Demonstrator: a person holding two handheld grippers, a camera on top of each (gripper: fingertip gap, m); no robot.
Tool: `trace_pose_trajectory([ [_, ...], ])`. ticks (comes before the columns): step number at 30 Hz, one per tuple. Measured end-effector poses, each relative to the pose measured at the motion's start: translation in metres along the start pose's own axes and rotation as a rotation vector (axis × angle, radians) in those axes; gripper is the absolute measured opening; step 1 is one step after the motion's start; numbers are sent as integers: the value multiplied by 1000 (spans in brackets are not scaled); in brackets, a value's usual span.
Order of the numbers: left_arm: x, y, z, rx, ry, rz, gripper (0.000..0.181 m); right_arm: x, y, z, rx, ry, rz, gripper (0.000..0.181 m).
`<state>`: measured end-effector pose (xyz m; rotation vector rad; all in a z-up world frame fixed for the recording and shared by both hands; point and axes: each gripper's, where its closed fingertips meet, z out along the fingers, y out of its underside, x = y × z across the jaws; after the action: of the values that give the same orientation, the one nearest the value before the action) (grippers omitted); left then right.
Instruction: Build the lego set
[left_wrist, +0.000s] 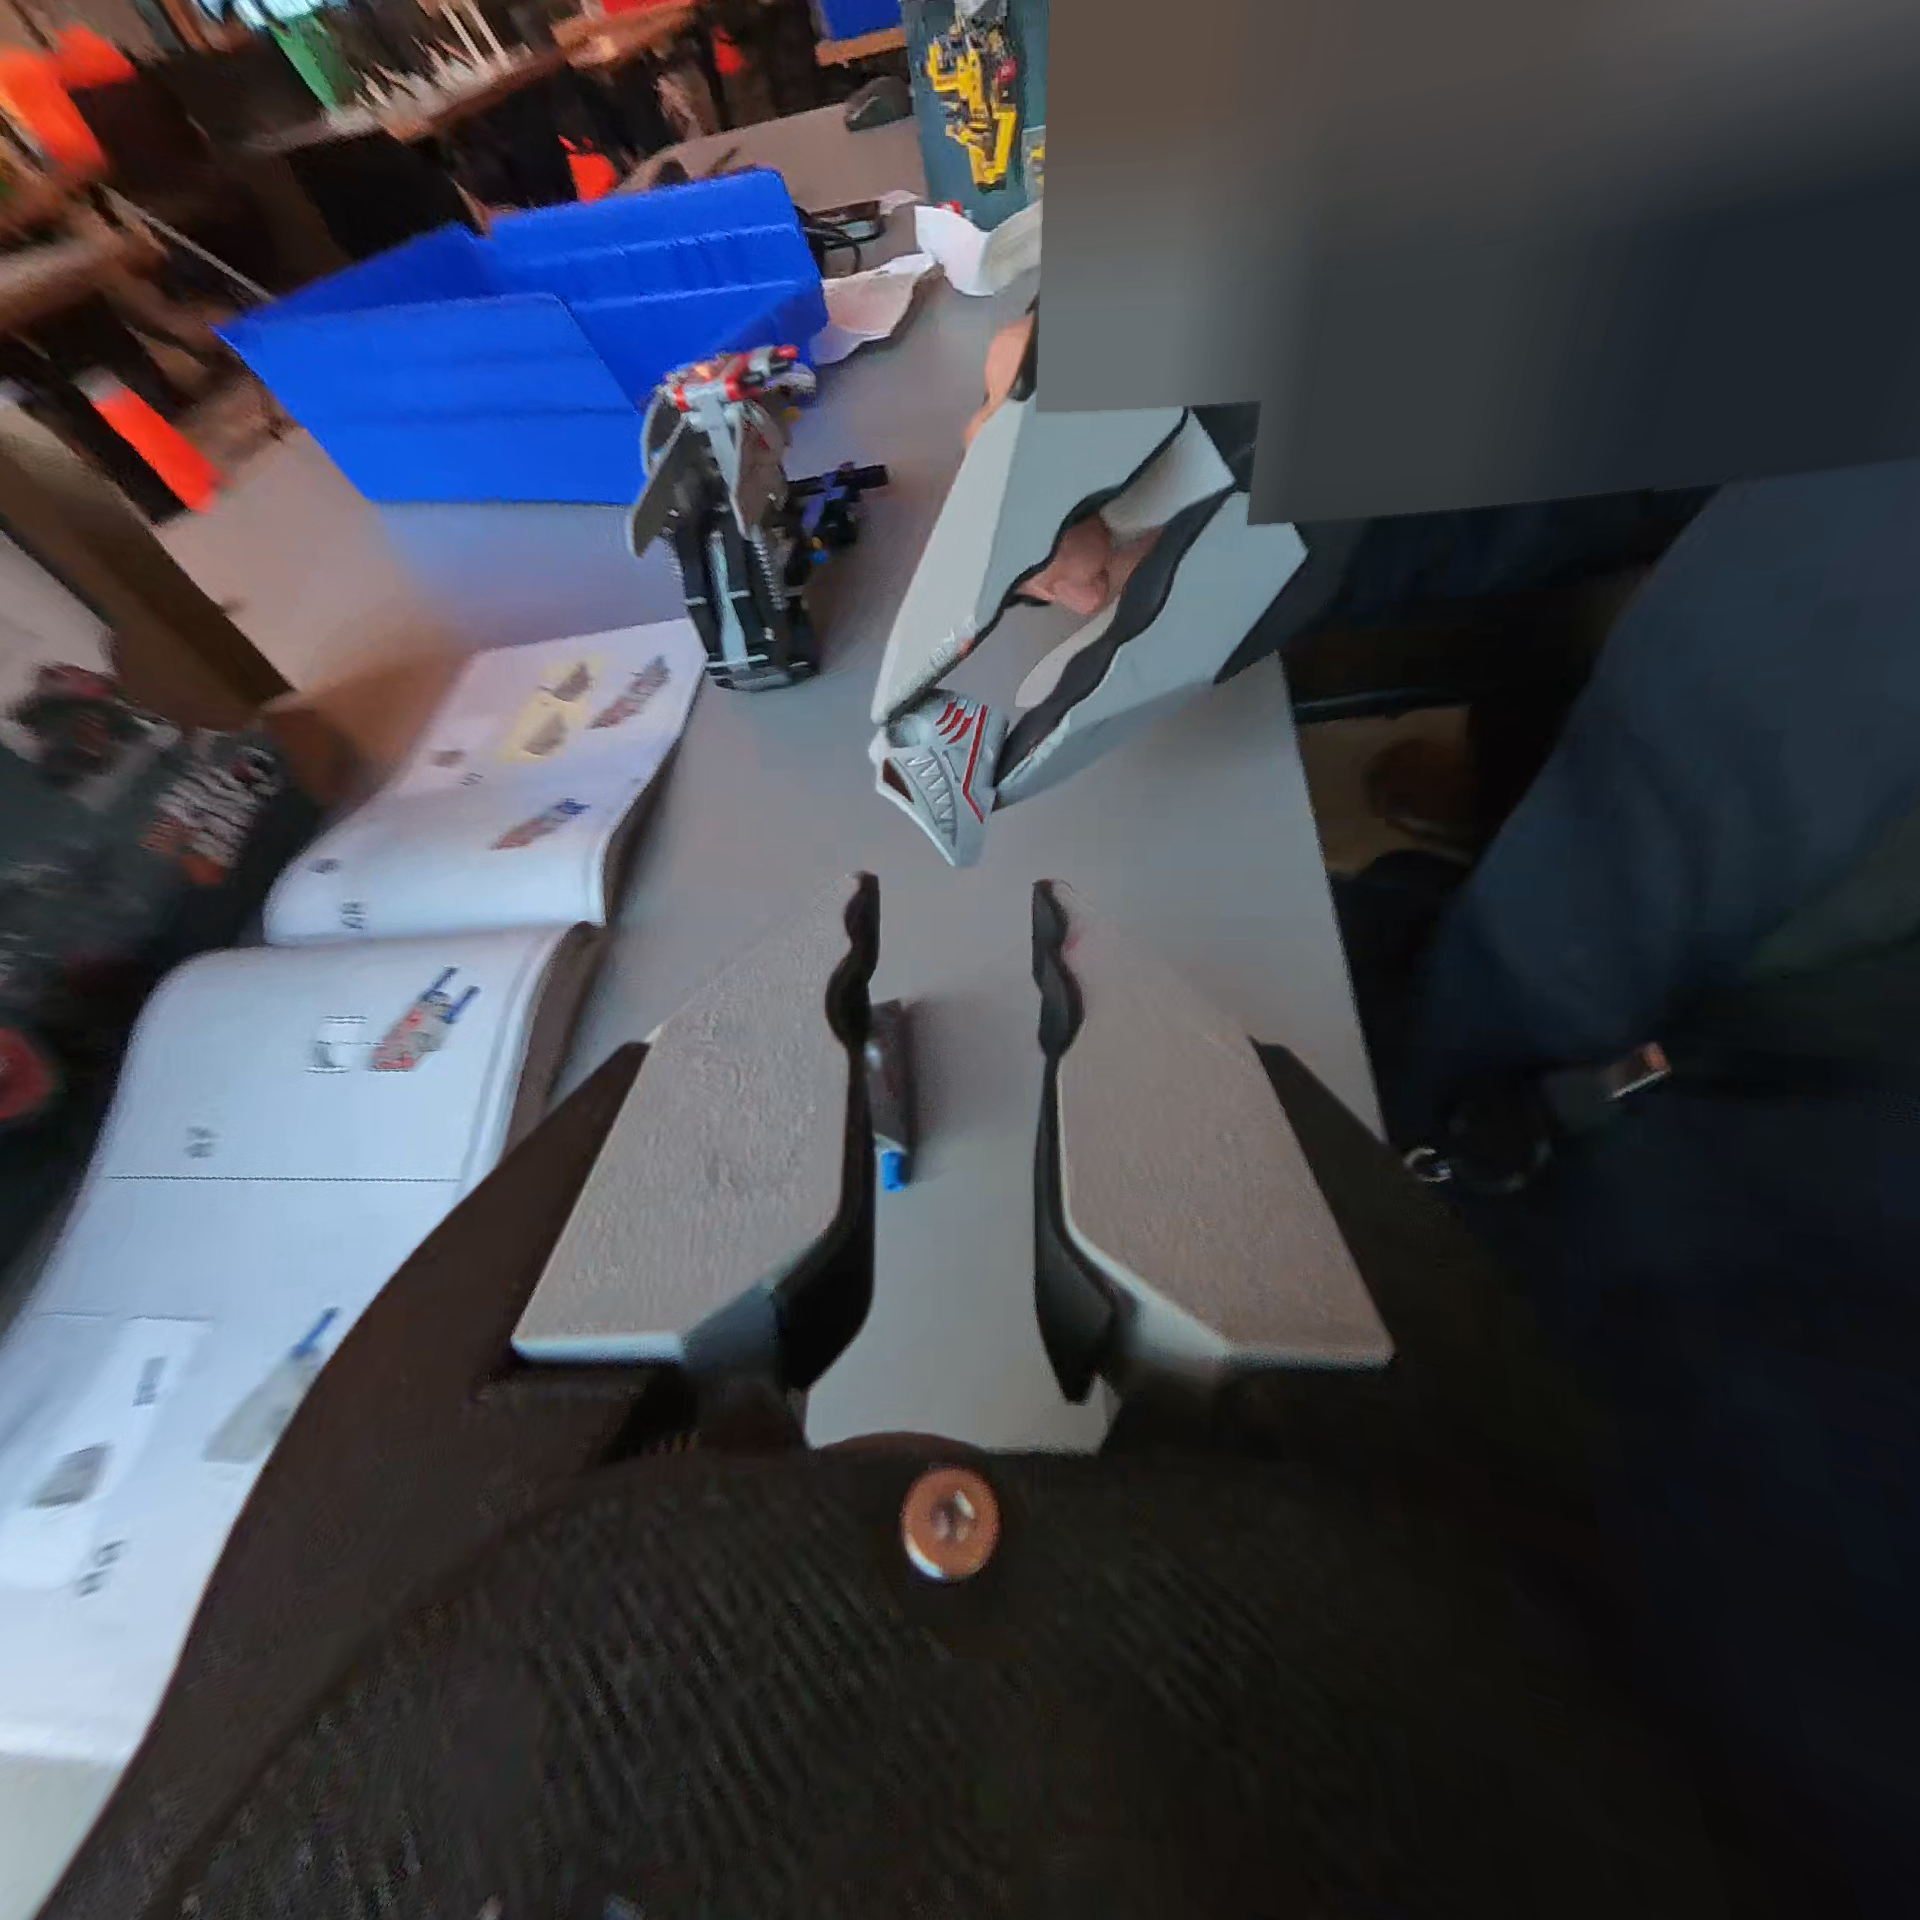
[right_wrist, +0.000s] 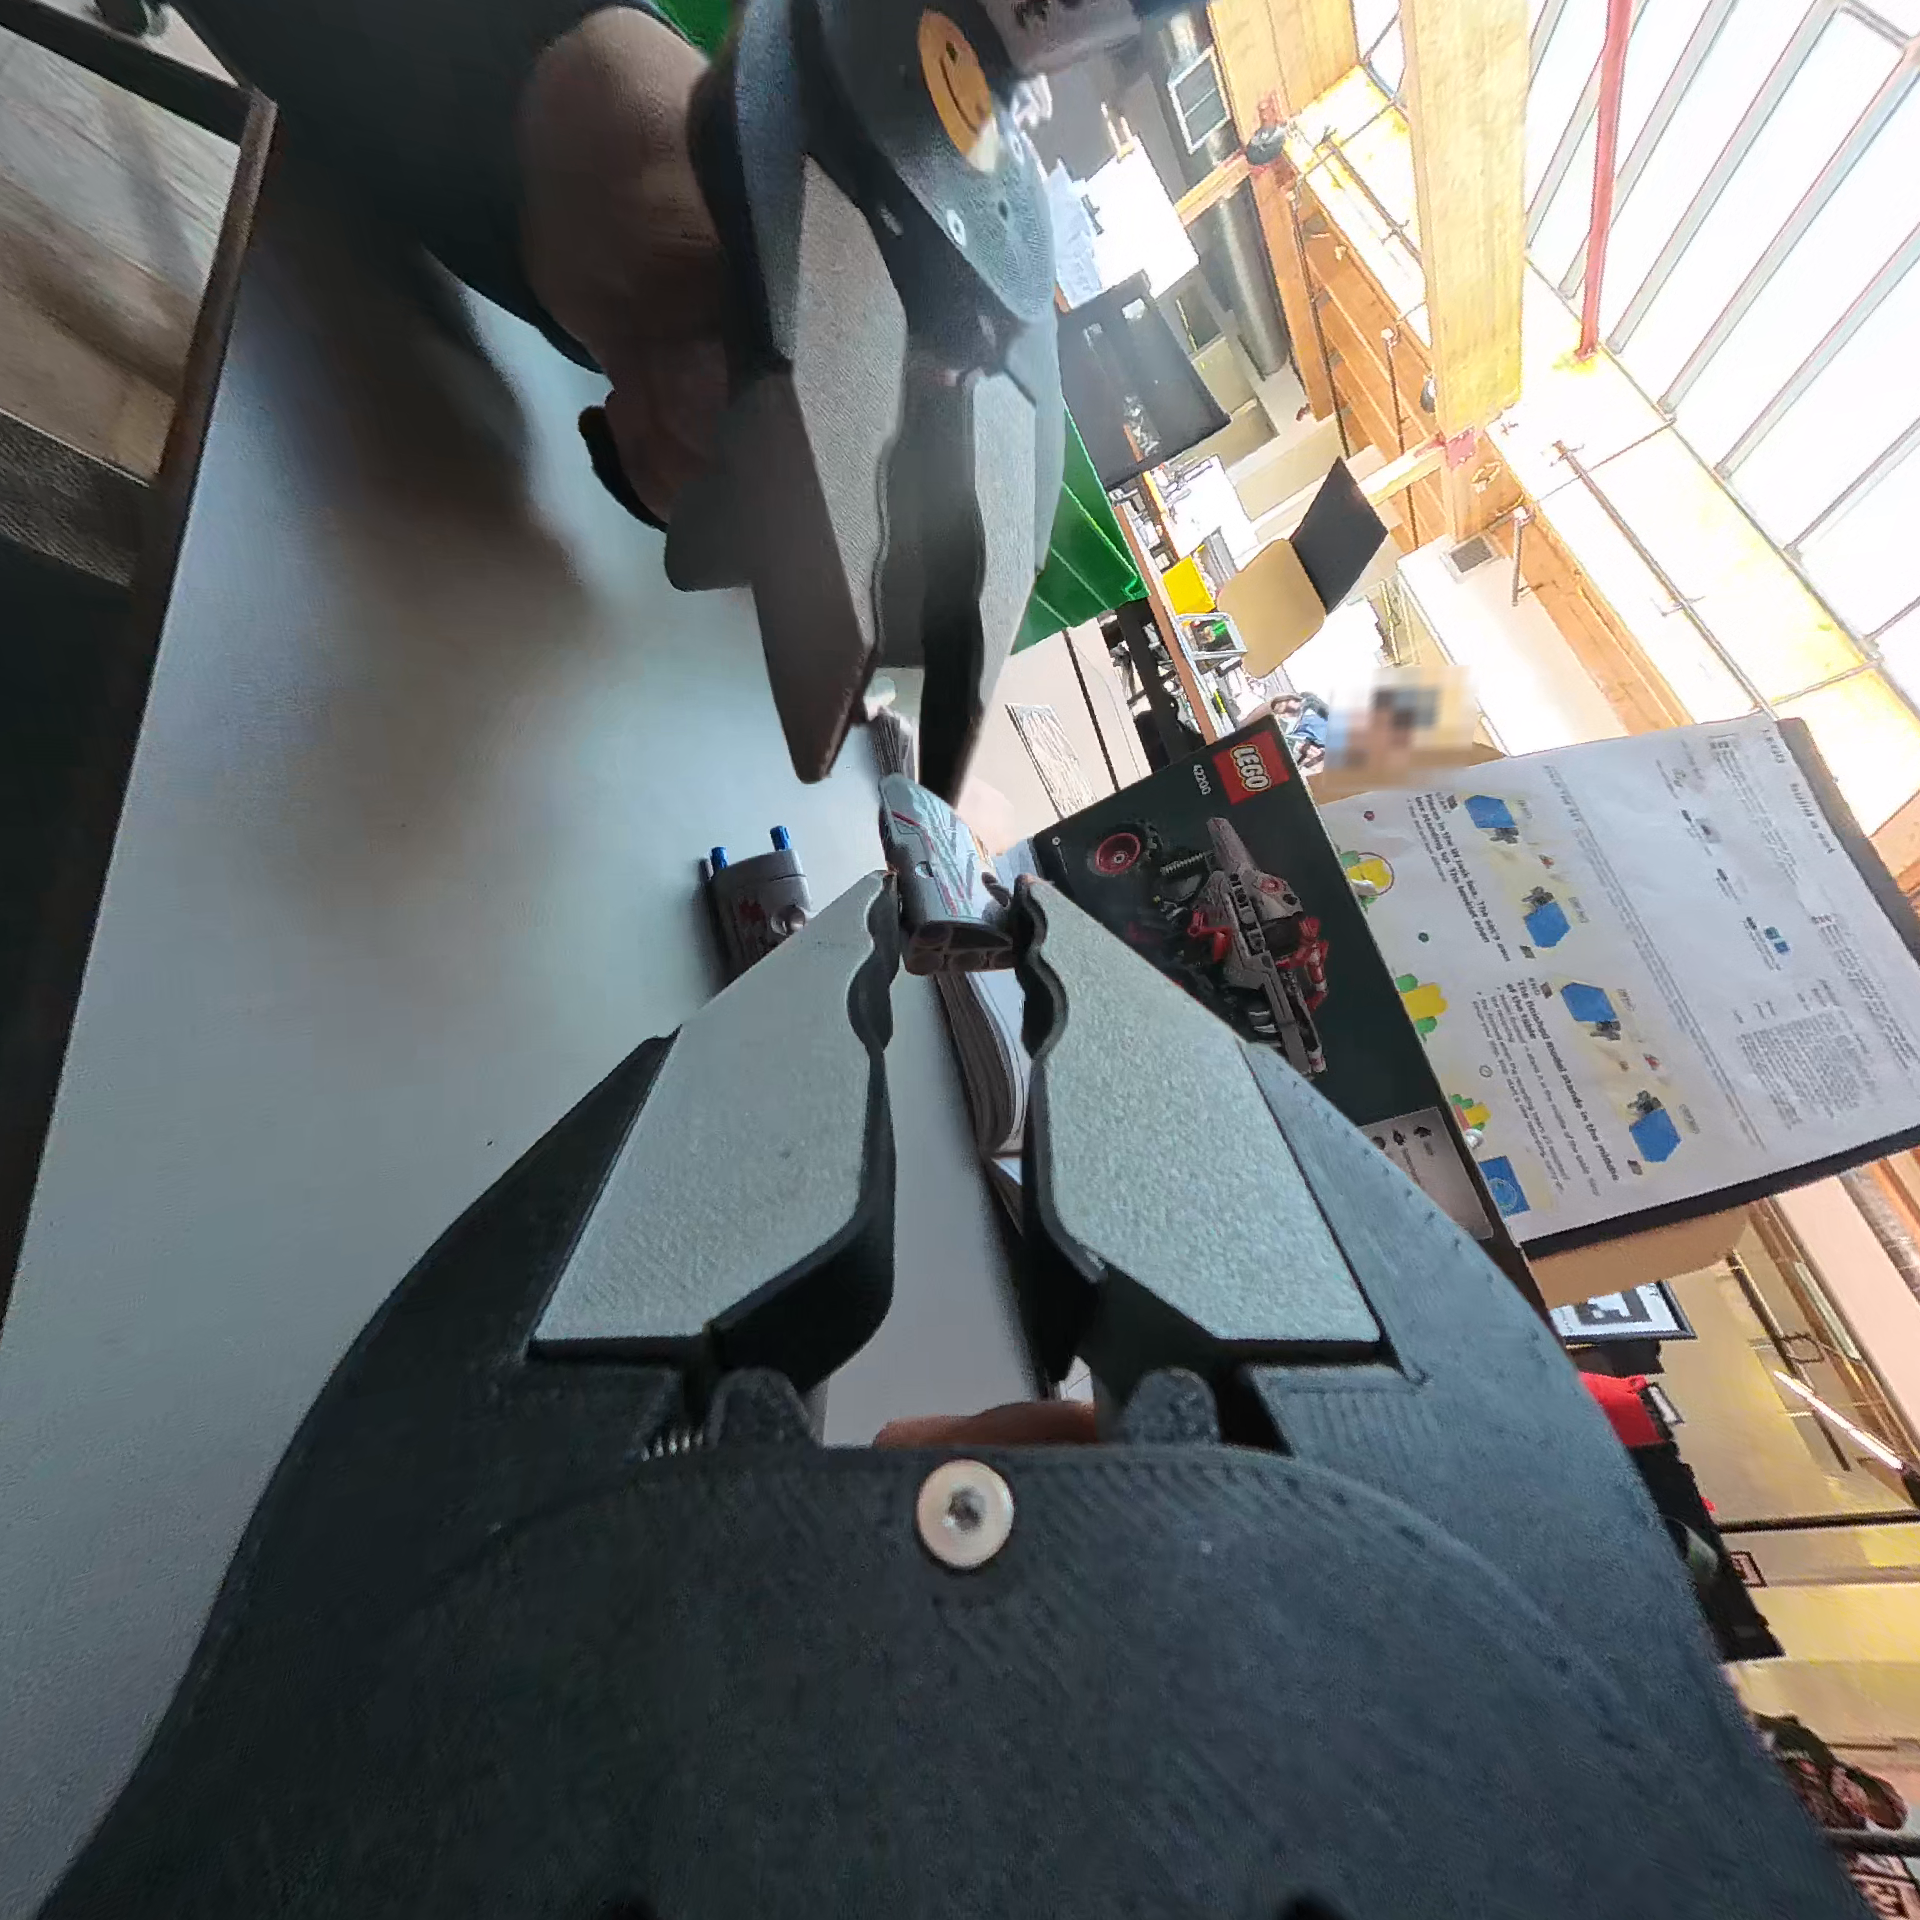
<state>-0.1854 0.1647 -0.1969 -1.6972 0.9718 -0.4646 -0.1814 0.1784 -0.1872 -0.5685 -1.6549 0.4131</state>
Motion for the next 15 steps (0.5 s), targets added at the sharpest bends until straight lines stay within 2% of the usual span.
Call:
trace_pose_trajectory([
  [6, 4, -4, 5, 22, 161, -222, 14, -7, 0, 5, -14, -3, -55, 18],
  [8, 1, -1, 4, 20, 159, -235, 14, -7, 2, 5, -19, -4, -58, 18],
  [10, 1, 2, 3, 18, 158, -221, 4, -8, 4, 5, -20, -6, -54, 18],
  [15, 3, 2, 4, 10, 195, -282, 9, -8, 9, 9, -53, -3, -40, 17],
])
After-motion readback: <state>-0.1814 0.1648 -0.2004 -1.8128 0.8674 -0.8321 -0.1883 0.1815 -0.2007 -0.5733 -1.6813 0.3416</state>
